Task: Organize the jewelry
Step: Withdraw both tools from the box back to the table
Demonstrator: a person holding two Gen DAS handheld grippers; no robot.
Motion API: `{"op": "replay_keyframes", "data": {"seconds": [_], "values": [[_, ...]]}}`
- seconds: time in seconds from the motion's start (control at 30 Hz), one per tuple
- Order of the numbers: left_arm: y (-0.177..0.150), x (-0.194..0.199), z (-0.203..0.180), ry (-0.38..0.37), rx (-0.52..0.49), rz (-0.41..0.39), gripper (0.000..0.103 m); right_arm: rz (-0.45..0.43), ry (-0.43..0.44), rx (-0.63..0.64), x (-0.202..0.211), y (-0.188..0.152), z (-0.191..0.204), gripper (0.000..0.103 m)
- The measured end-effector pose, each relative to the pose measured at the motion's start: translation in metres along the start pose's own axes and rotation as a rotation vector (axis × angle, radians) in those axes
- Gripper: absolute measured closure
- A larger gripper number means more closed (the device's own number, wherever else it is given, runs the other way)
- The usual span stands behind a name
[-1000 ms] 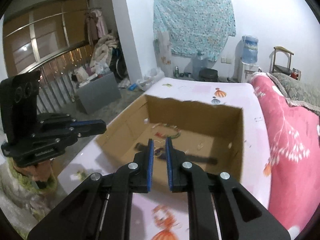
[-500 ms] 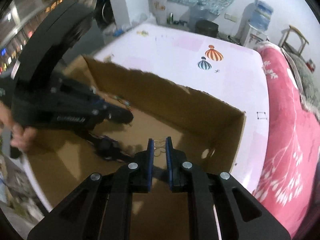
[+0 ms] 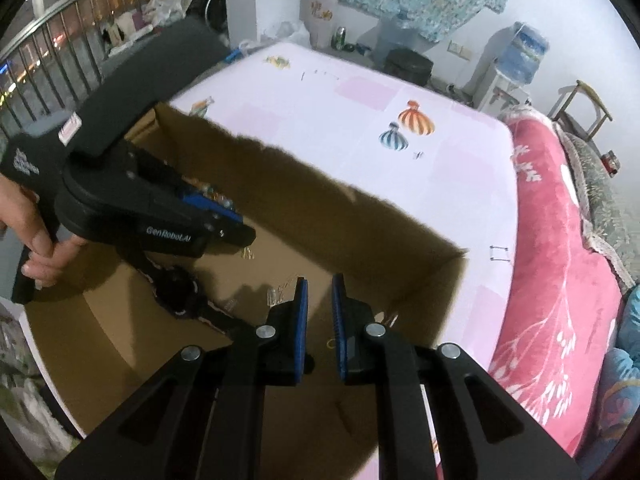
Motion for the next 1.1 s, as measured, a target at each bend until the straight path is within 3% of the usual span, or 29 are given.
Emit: {"op": "replay_keyframes", "data": {"seconds": [0.13, 0.3, 0.37, 0.5, 0.6, 0.7, 0.8, 0.87, 1.1], "values": [[-0.007, 0.025, -0.004, -0.012, 0.0, -0.044, 0.082, -0.066, 0.005, -0.042, 0.029, 0.001, -0.007, 0.09], [-0.026, 0.075, -0.009, -0.035, -0.018, -0.128, 0.067, -0.17, 0.02, -0.106, 0.082, -0.006, -0.012, 0.089], [-0.041, 0.106, -0.014, -0.051, -0.027, -0.181, 0.061, -0.233, 0.025, -0.144, 0.114, -0.016, -0.011, 0.082], [-0.087, 0.17, -0.022, -0.092, -0.073, -0.299, 0.038, -0.349, 0.027, -0.186, 0.168, -0.044, -0.001, 0.062], [-0.127, 0.207, -0.026, -0.104, -0.109, -0.377, 0.022, -0.44, 0.036, -0.213, 0.208, -0.082, 0.017, 0.047], [-0.177, 0.23, -0.029, -0.118, -0.134, -0.442, 0.015, -0.476, 0.052, -0.232, 0.223, -0.118, 0.035, 0.037], [-0.225, 0.227, -0.03, -0.108, -0.145, -0.469, 0.011, -0.455, 0.038, -0.264, 0.212, -0.159, 0.058, 0.033], [-0.251, 0.209, -0.027, -0.055, -0.13, -0.467, 0.01, -0.411, 0.005, -0.294, 0.196, -0.18, 0.067, 0.033], [-0.293, 0.102, 0.002, 0.111, -0.016, -0.308, 0.01, -0.216, 0.101, -0.553, 0.105, -0.244, 0.086, 0.033]]}}
Point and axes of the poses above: each gripper's, at about its wrist camera, not at the fingertips, and x roughly against the way its jaws point, z to its left, y to its top, the point moved 3 cm from there along -x, roughly the way its jaws point, and after that the axes turned 2 degrees about y, right-handed, at the moved point
